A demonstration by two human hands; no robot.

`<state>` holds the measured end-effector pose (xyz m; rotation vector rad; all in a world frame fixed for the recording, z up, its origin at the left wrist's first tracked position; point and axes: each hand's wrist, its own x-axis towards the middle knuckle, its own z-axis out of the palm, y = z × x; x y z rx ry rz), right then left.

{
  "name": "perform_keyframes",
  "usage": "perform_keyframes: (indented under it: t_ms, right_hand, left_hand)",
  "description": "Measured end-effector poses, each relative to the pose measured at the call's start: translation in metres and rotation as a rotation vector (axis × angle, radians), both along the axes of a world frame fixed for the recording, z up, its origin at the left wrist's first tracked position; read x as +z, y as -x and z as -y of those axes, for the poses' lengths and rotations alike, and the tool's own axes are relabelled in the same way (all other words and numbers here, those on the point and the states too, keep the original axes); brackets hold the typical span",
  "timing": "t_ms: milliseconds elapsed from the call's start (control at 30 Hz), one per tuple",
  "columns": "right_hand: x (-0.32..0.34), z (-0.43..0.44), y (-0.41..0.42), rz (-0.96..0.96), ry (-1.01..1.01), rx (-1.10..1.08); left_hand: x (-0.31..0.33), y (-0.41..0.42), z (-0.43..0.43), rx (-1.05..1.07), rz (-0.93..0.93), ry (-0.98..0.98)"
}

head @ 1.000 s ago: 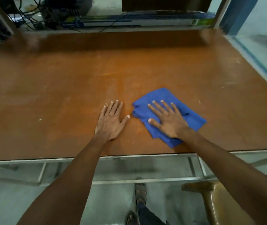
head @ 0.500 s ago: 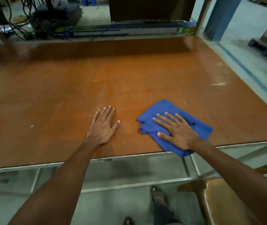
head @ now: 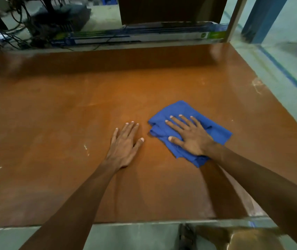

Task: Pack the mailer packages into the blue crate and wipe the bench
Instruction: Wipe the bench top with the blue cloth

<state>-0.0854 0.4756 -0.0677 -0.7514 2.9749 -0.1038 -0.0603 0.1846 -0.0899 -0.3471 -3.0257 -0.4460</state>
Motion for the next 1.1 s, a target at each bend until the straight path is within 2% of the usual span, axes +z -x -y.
perform_keyframes:
  t_ms: [67, 100, 200, 233, 267, 367, 400, 433, 533, 567, 667, 700, 833, 967, 1000, 1100]
  right_hand:
    - [-0.001, -0.019, 0.025, 0.003, -0.015, 0.120]
    - [-0.001, -0.033, 0.047, -0.005, -0.015, 0.057]
    - [0.003, -0.075, 0.115, 0.009, 0.015, -0.319]
    - [0.004, -0.078, 0.129, 0.022, 0.001, -0.341]
    - [0.003, -0.075, 0.136, 0.012, -0.016, -0.286]
    - [0.000, -0.081, 0.139, 0.020, -0.035, 0.072]
    - [0.001, -0.094, 0.147, 0.034, -0.032, 0.120]
    - [0.001, -0.111, 0.161, 0.029, -0.027, 0.086]
    - [0.003, -0.147, 0.204, 0.008, 0.000, -0.271]
    - [0.002, -0.148, 0.210, 0.005, -0.005, -0.275]
    - [-0.002, -0.152, 0.208, 0.012, 0.014, 0.003]
    - [-0.002, -0.164, 0.214, 0.025, 0.024, 0.027]
    - [-0.002, -0.221, 0.269, 0.001, 0.020, -0.347]
    - [-0.004, -0.241, 0.293, -0.007, 0.003, -0.083]
    - [-0.003, -0.248, 0.306, -0.014, 0.003, -0.101]
    - [-0.001, -0.265, 0.350, -0.010, 0.026, -0.363]
  left_hand:
    - [-0.001, 0.017, -0.014, 0.005, -0.015, 0.026]
    - [-0.001, 0.026, -0.020, 0.009, -0.014, 0.028]
    - [0.003, 0.053, -0.042, 0.005, 0.014, 0.024]
    - [0.004, 0.062, -0.051, 0.003, 0.017, 0.028]
    - [0.004, 0.071, -0.059, 0.004, 0.013, 0.031]
    - [0.003, 0.101, -0.086, 0.004, 0.002, 0.034]
    - [0.003, 0.110, -0.094, -0.006, 0.006, 0.039]
    - [0.004, 0.118, -0.102, -0.020, 0.013, 0.047]
    - [0.006, 0.144, -0.126, -0.044, 0.034, 0.066]
    - [0.007, 0.154, -0.136, -0.046, 0.034, 0.063]
    - [0.008, 0.188, -0.164, -0.082, 0.029, 0.066]
    - [0.008, 0.199, -0.173, -0.094, 0.024, 0.072]
    - [0.015, 0.241, -0.205, -0.120, 0.033, 0.086]
    - [0.012, 0.273, -0.226, -0.113, 0.057, 0.105]
    - [0.010, 0.276, -0.228, -0.108, 0.047, 0.132]
    - [0.007, 0.275, -0.227, -0.112, 0.024, 0.156]
